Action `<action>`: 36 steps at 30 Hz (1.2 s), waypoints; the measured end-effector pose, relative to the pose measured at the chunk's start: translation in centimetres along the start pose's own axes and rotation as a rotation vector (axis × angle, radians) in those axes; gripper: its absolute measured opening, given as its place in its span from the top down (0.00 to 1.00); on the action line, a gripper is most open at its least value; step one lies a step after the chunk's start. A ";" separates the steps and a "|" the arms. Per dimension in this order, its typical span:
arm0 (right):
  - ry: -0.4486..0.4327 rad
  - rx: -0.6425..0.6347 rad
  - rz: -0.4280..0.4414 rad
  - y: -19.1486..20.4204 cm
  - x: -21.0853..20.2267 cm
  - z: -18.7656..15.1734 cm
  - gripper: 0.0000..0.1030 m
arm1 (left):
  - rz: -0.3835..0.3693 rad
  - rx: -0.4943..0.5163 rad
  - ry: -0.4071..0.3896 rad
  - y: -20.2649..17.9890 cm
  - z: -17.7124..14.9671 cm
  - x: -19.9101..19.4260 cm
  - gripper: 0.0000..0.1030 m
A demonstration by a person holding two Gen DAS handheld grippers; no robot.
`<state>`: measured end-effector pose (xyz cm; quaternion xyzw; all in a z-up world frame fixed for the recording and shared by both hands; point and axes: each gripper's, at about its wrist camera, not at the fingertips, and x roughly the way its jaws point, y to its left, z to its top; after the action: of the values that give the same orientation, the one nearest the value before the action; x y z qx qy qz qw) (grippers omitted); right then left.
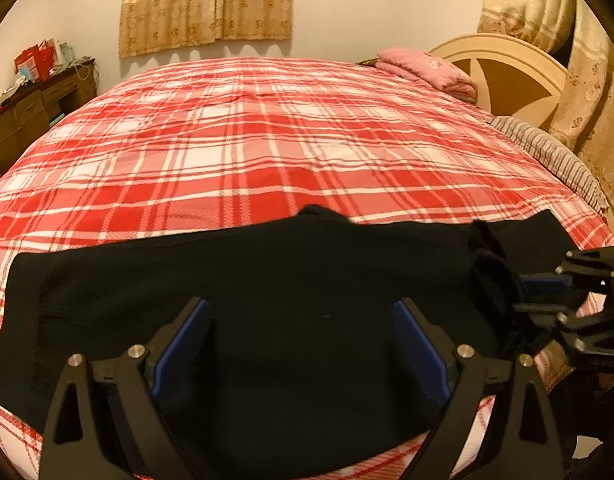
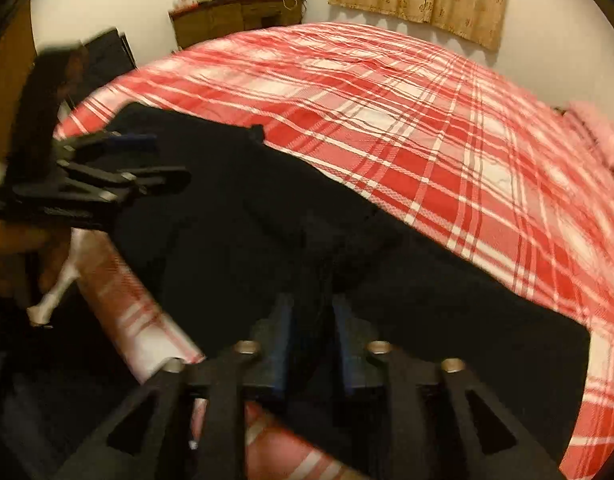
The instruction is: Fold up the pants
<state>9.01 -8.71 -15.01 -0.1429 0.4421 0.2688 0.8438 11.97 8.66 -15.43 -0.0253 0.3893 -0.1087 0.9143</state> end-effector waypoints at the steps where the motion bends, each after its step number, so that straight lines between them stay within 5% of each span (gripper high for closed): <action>1: -0.014 0.015 0.033 -0.4 -0.8 -0.4 0.59 | -0.018 0.003 -0.002 -0.4 0.1 -0.2 0.08; 8: -0.080 0.062 -0.067 -2.6 -4.1 -3.9 0.59 | -0.097 0.071 0.005 -4.1 0.5 -0.4 0.08; 14: -0.075 0.014 -0.029 -0.9 -2.6 -3.8 0.59 | -0.132 0.197 0.027 -8.4 0.9 1.1 0.08; 17: -0.069 -0.011 -0.022 -0.2 -1.4 -3.6 0.59 | -0.118 0.184 0.065 -8.4 1.2 2.6 0.08; 21: -0.058 -0.057 -0.077 0.5 0.3 -3.5 0.60 | -0.220 0.120 0.081 -7.9 1.9 2.7 0.10; 23: -0.062 -0.060 -0.076 0.7 0.2 -3.6 0.82 | -0.262 0.125 0.074 -8.4 1.9 2.3 0.15; 27: -0.076 -0.052 -0.078 0.5 -0.7 -3.9 0.86 | -0.332 0.106 0.104 -9.2 1.9 2.9 0.26; 29: -0.076 -0.038 -0.078 0.2 -0.8 -4.0 0.87 | -0.355 0.078 0.133 -9.1 2.2 4.0 0.45; 32: -0.079 -0.023 -0.081 -0.1 -0.9 -4.2 0.91 | -0.354 0.060 0.152 -9.2 2.6 5.4 0.57; 36: -0.089 -0.015 -0.080 -0.3 -1.0 -4.2 0.92 | -0.377 0.044 0.152 -8.8 3.1 5.3 0.67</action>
<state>5.92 -11.23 -16.56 -0.1547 0.3960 0.2440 0.8716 16.17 -1.23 -15.85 -0.0697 0.4430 -0.2881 0.8461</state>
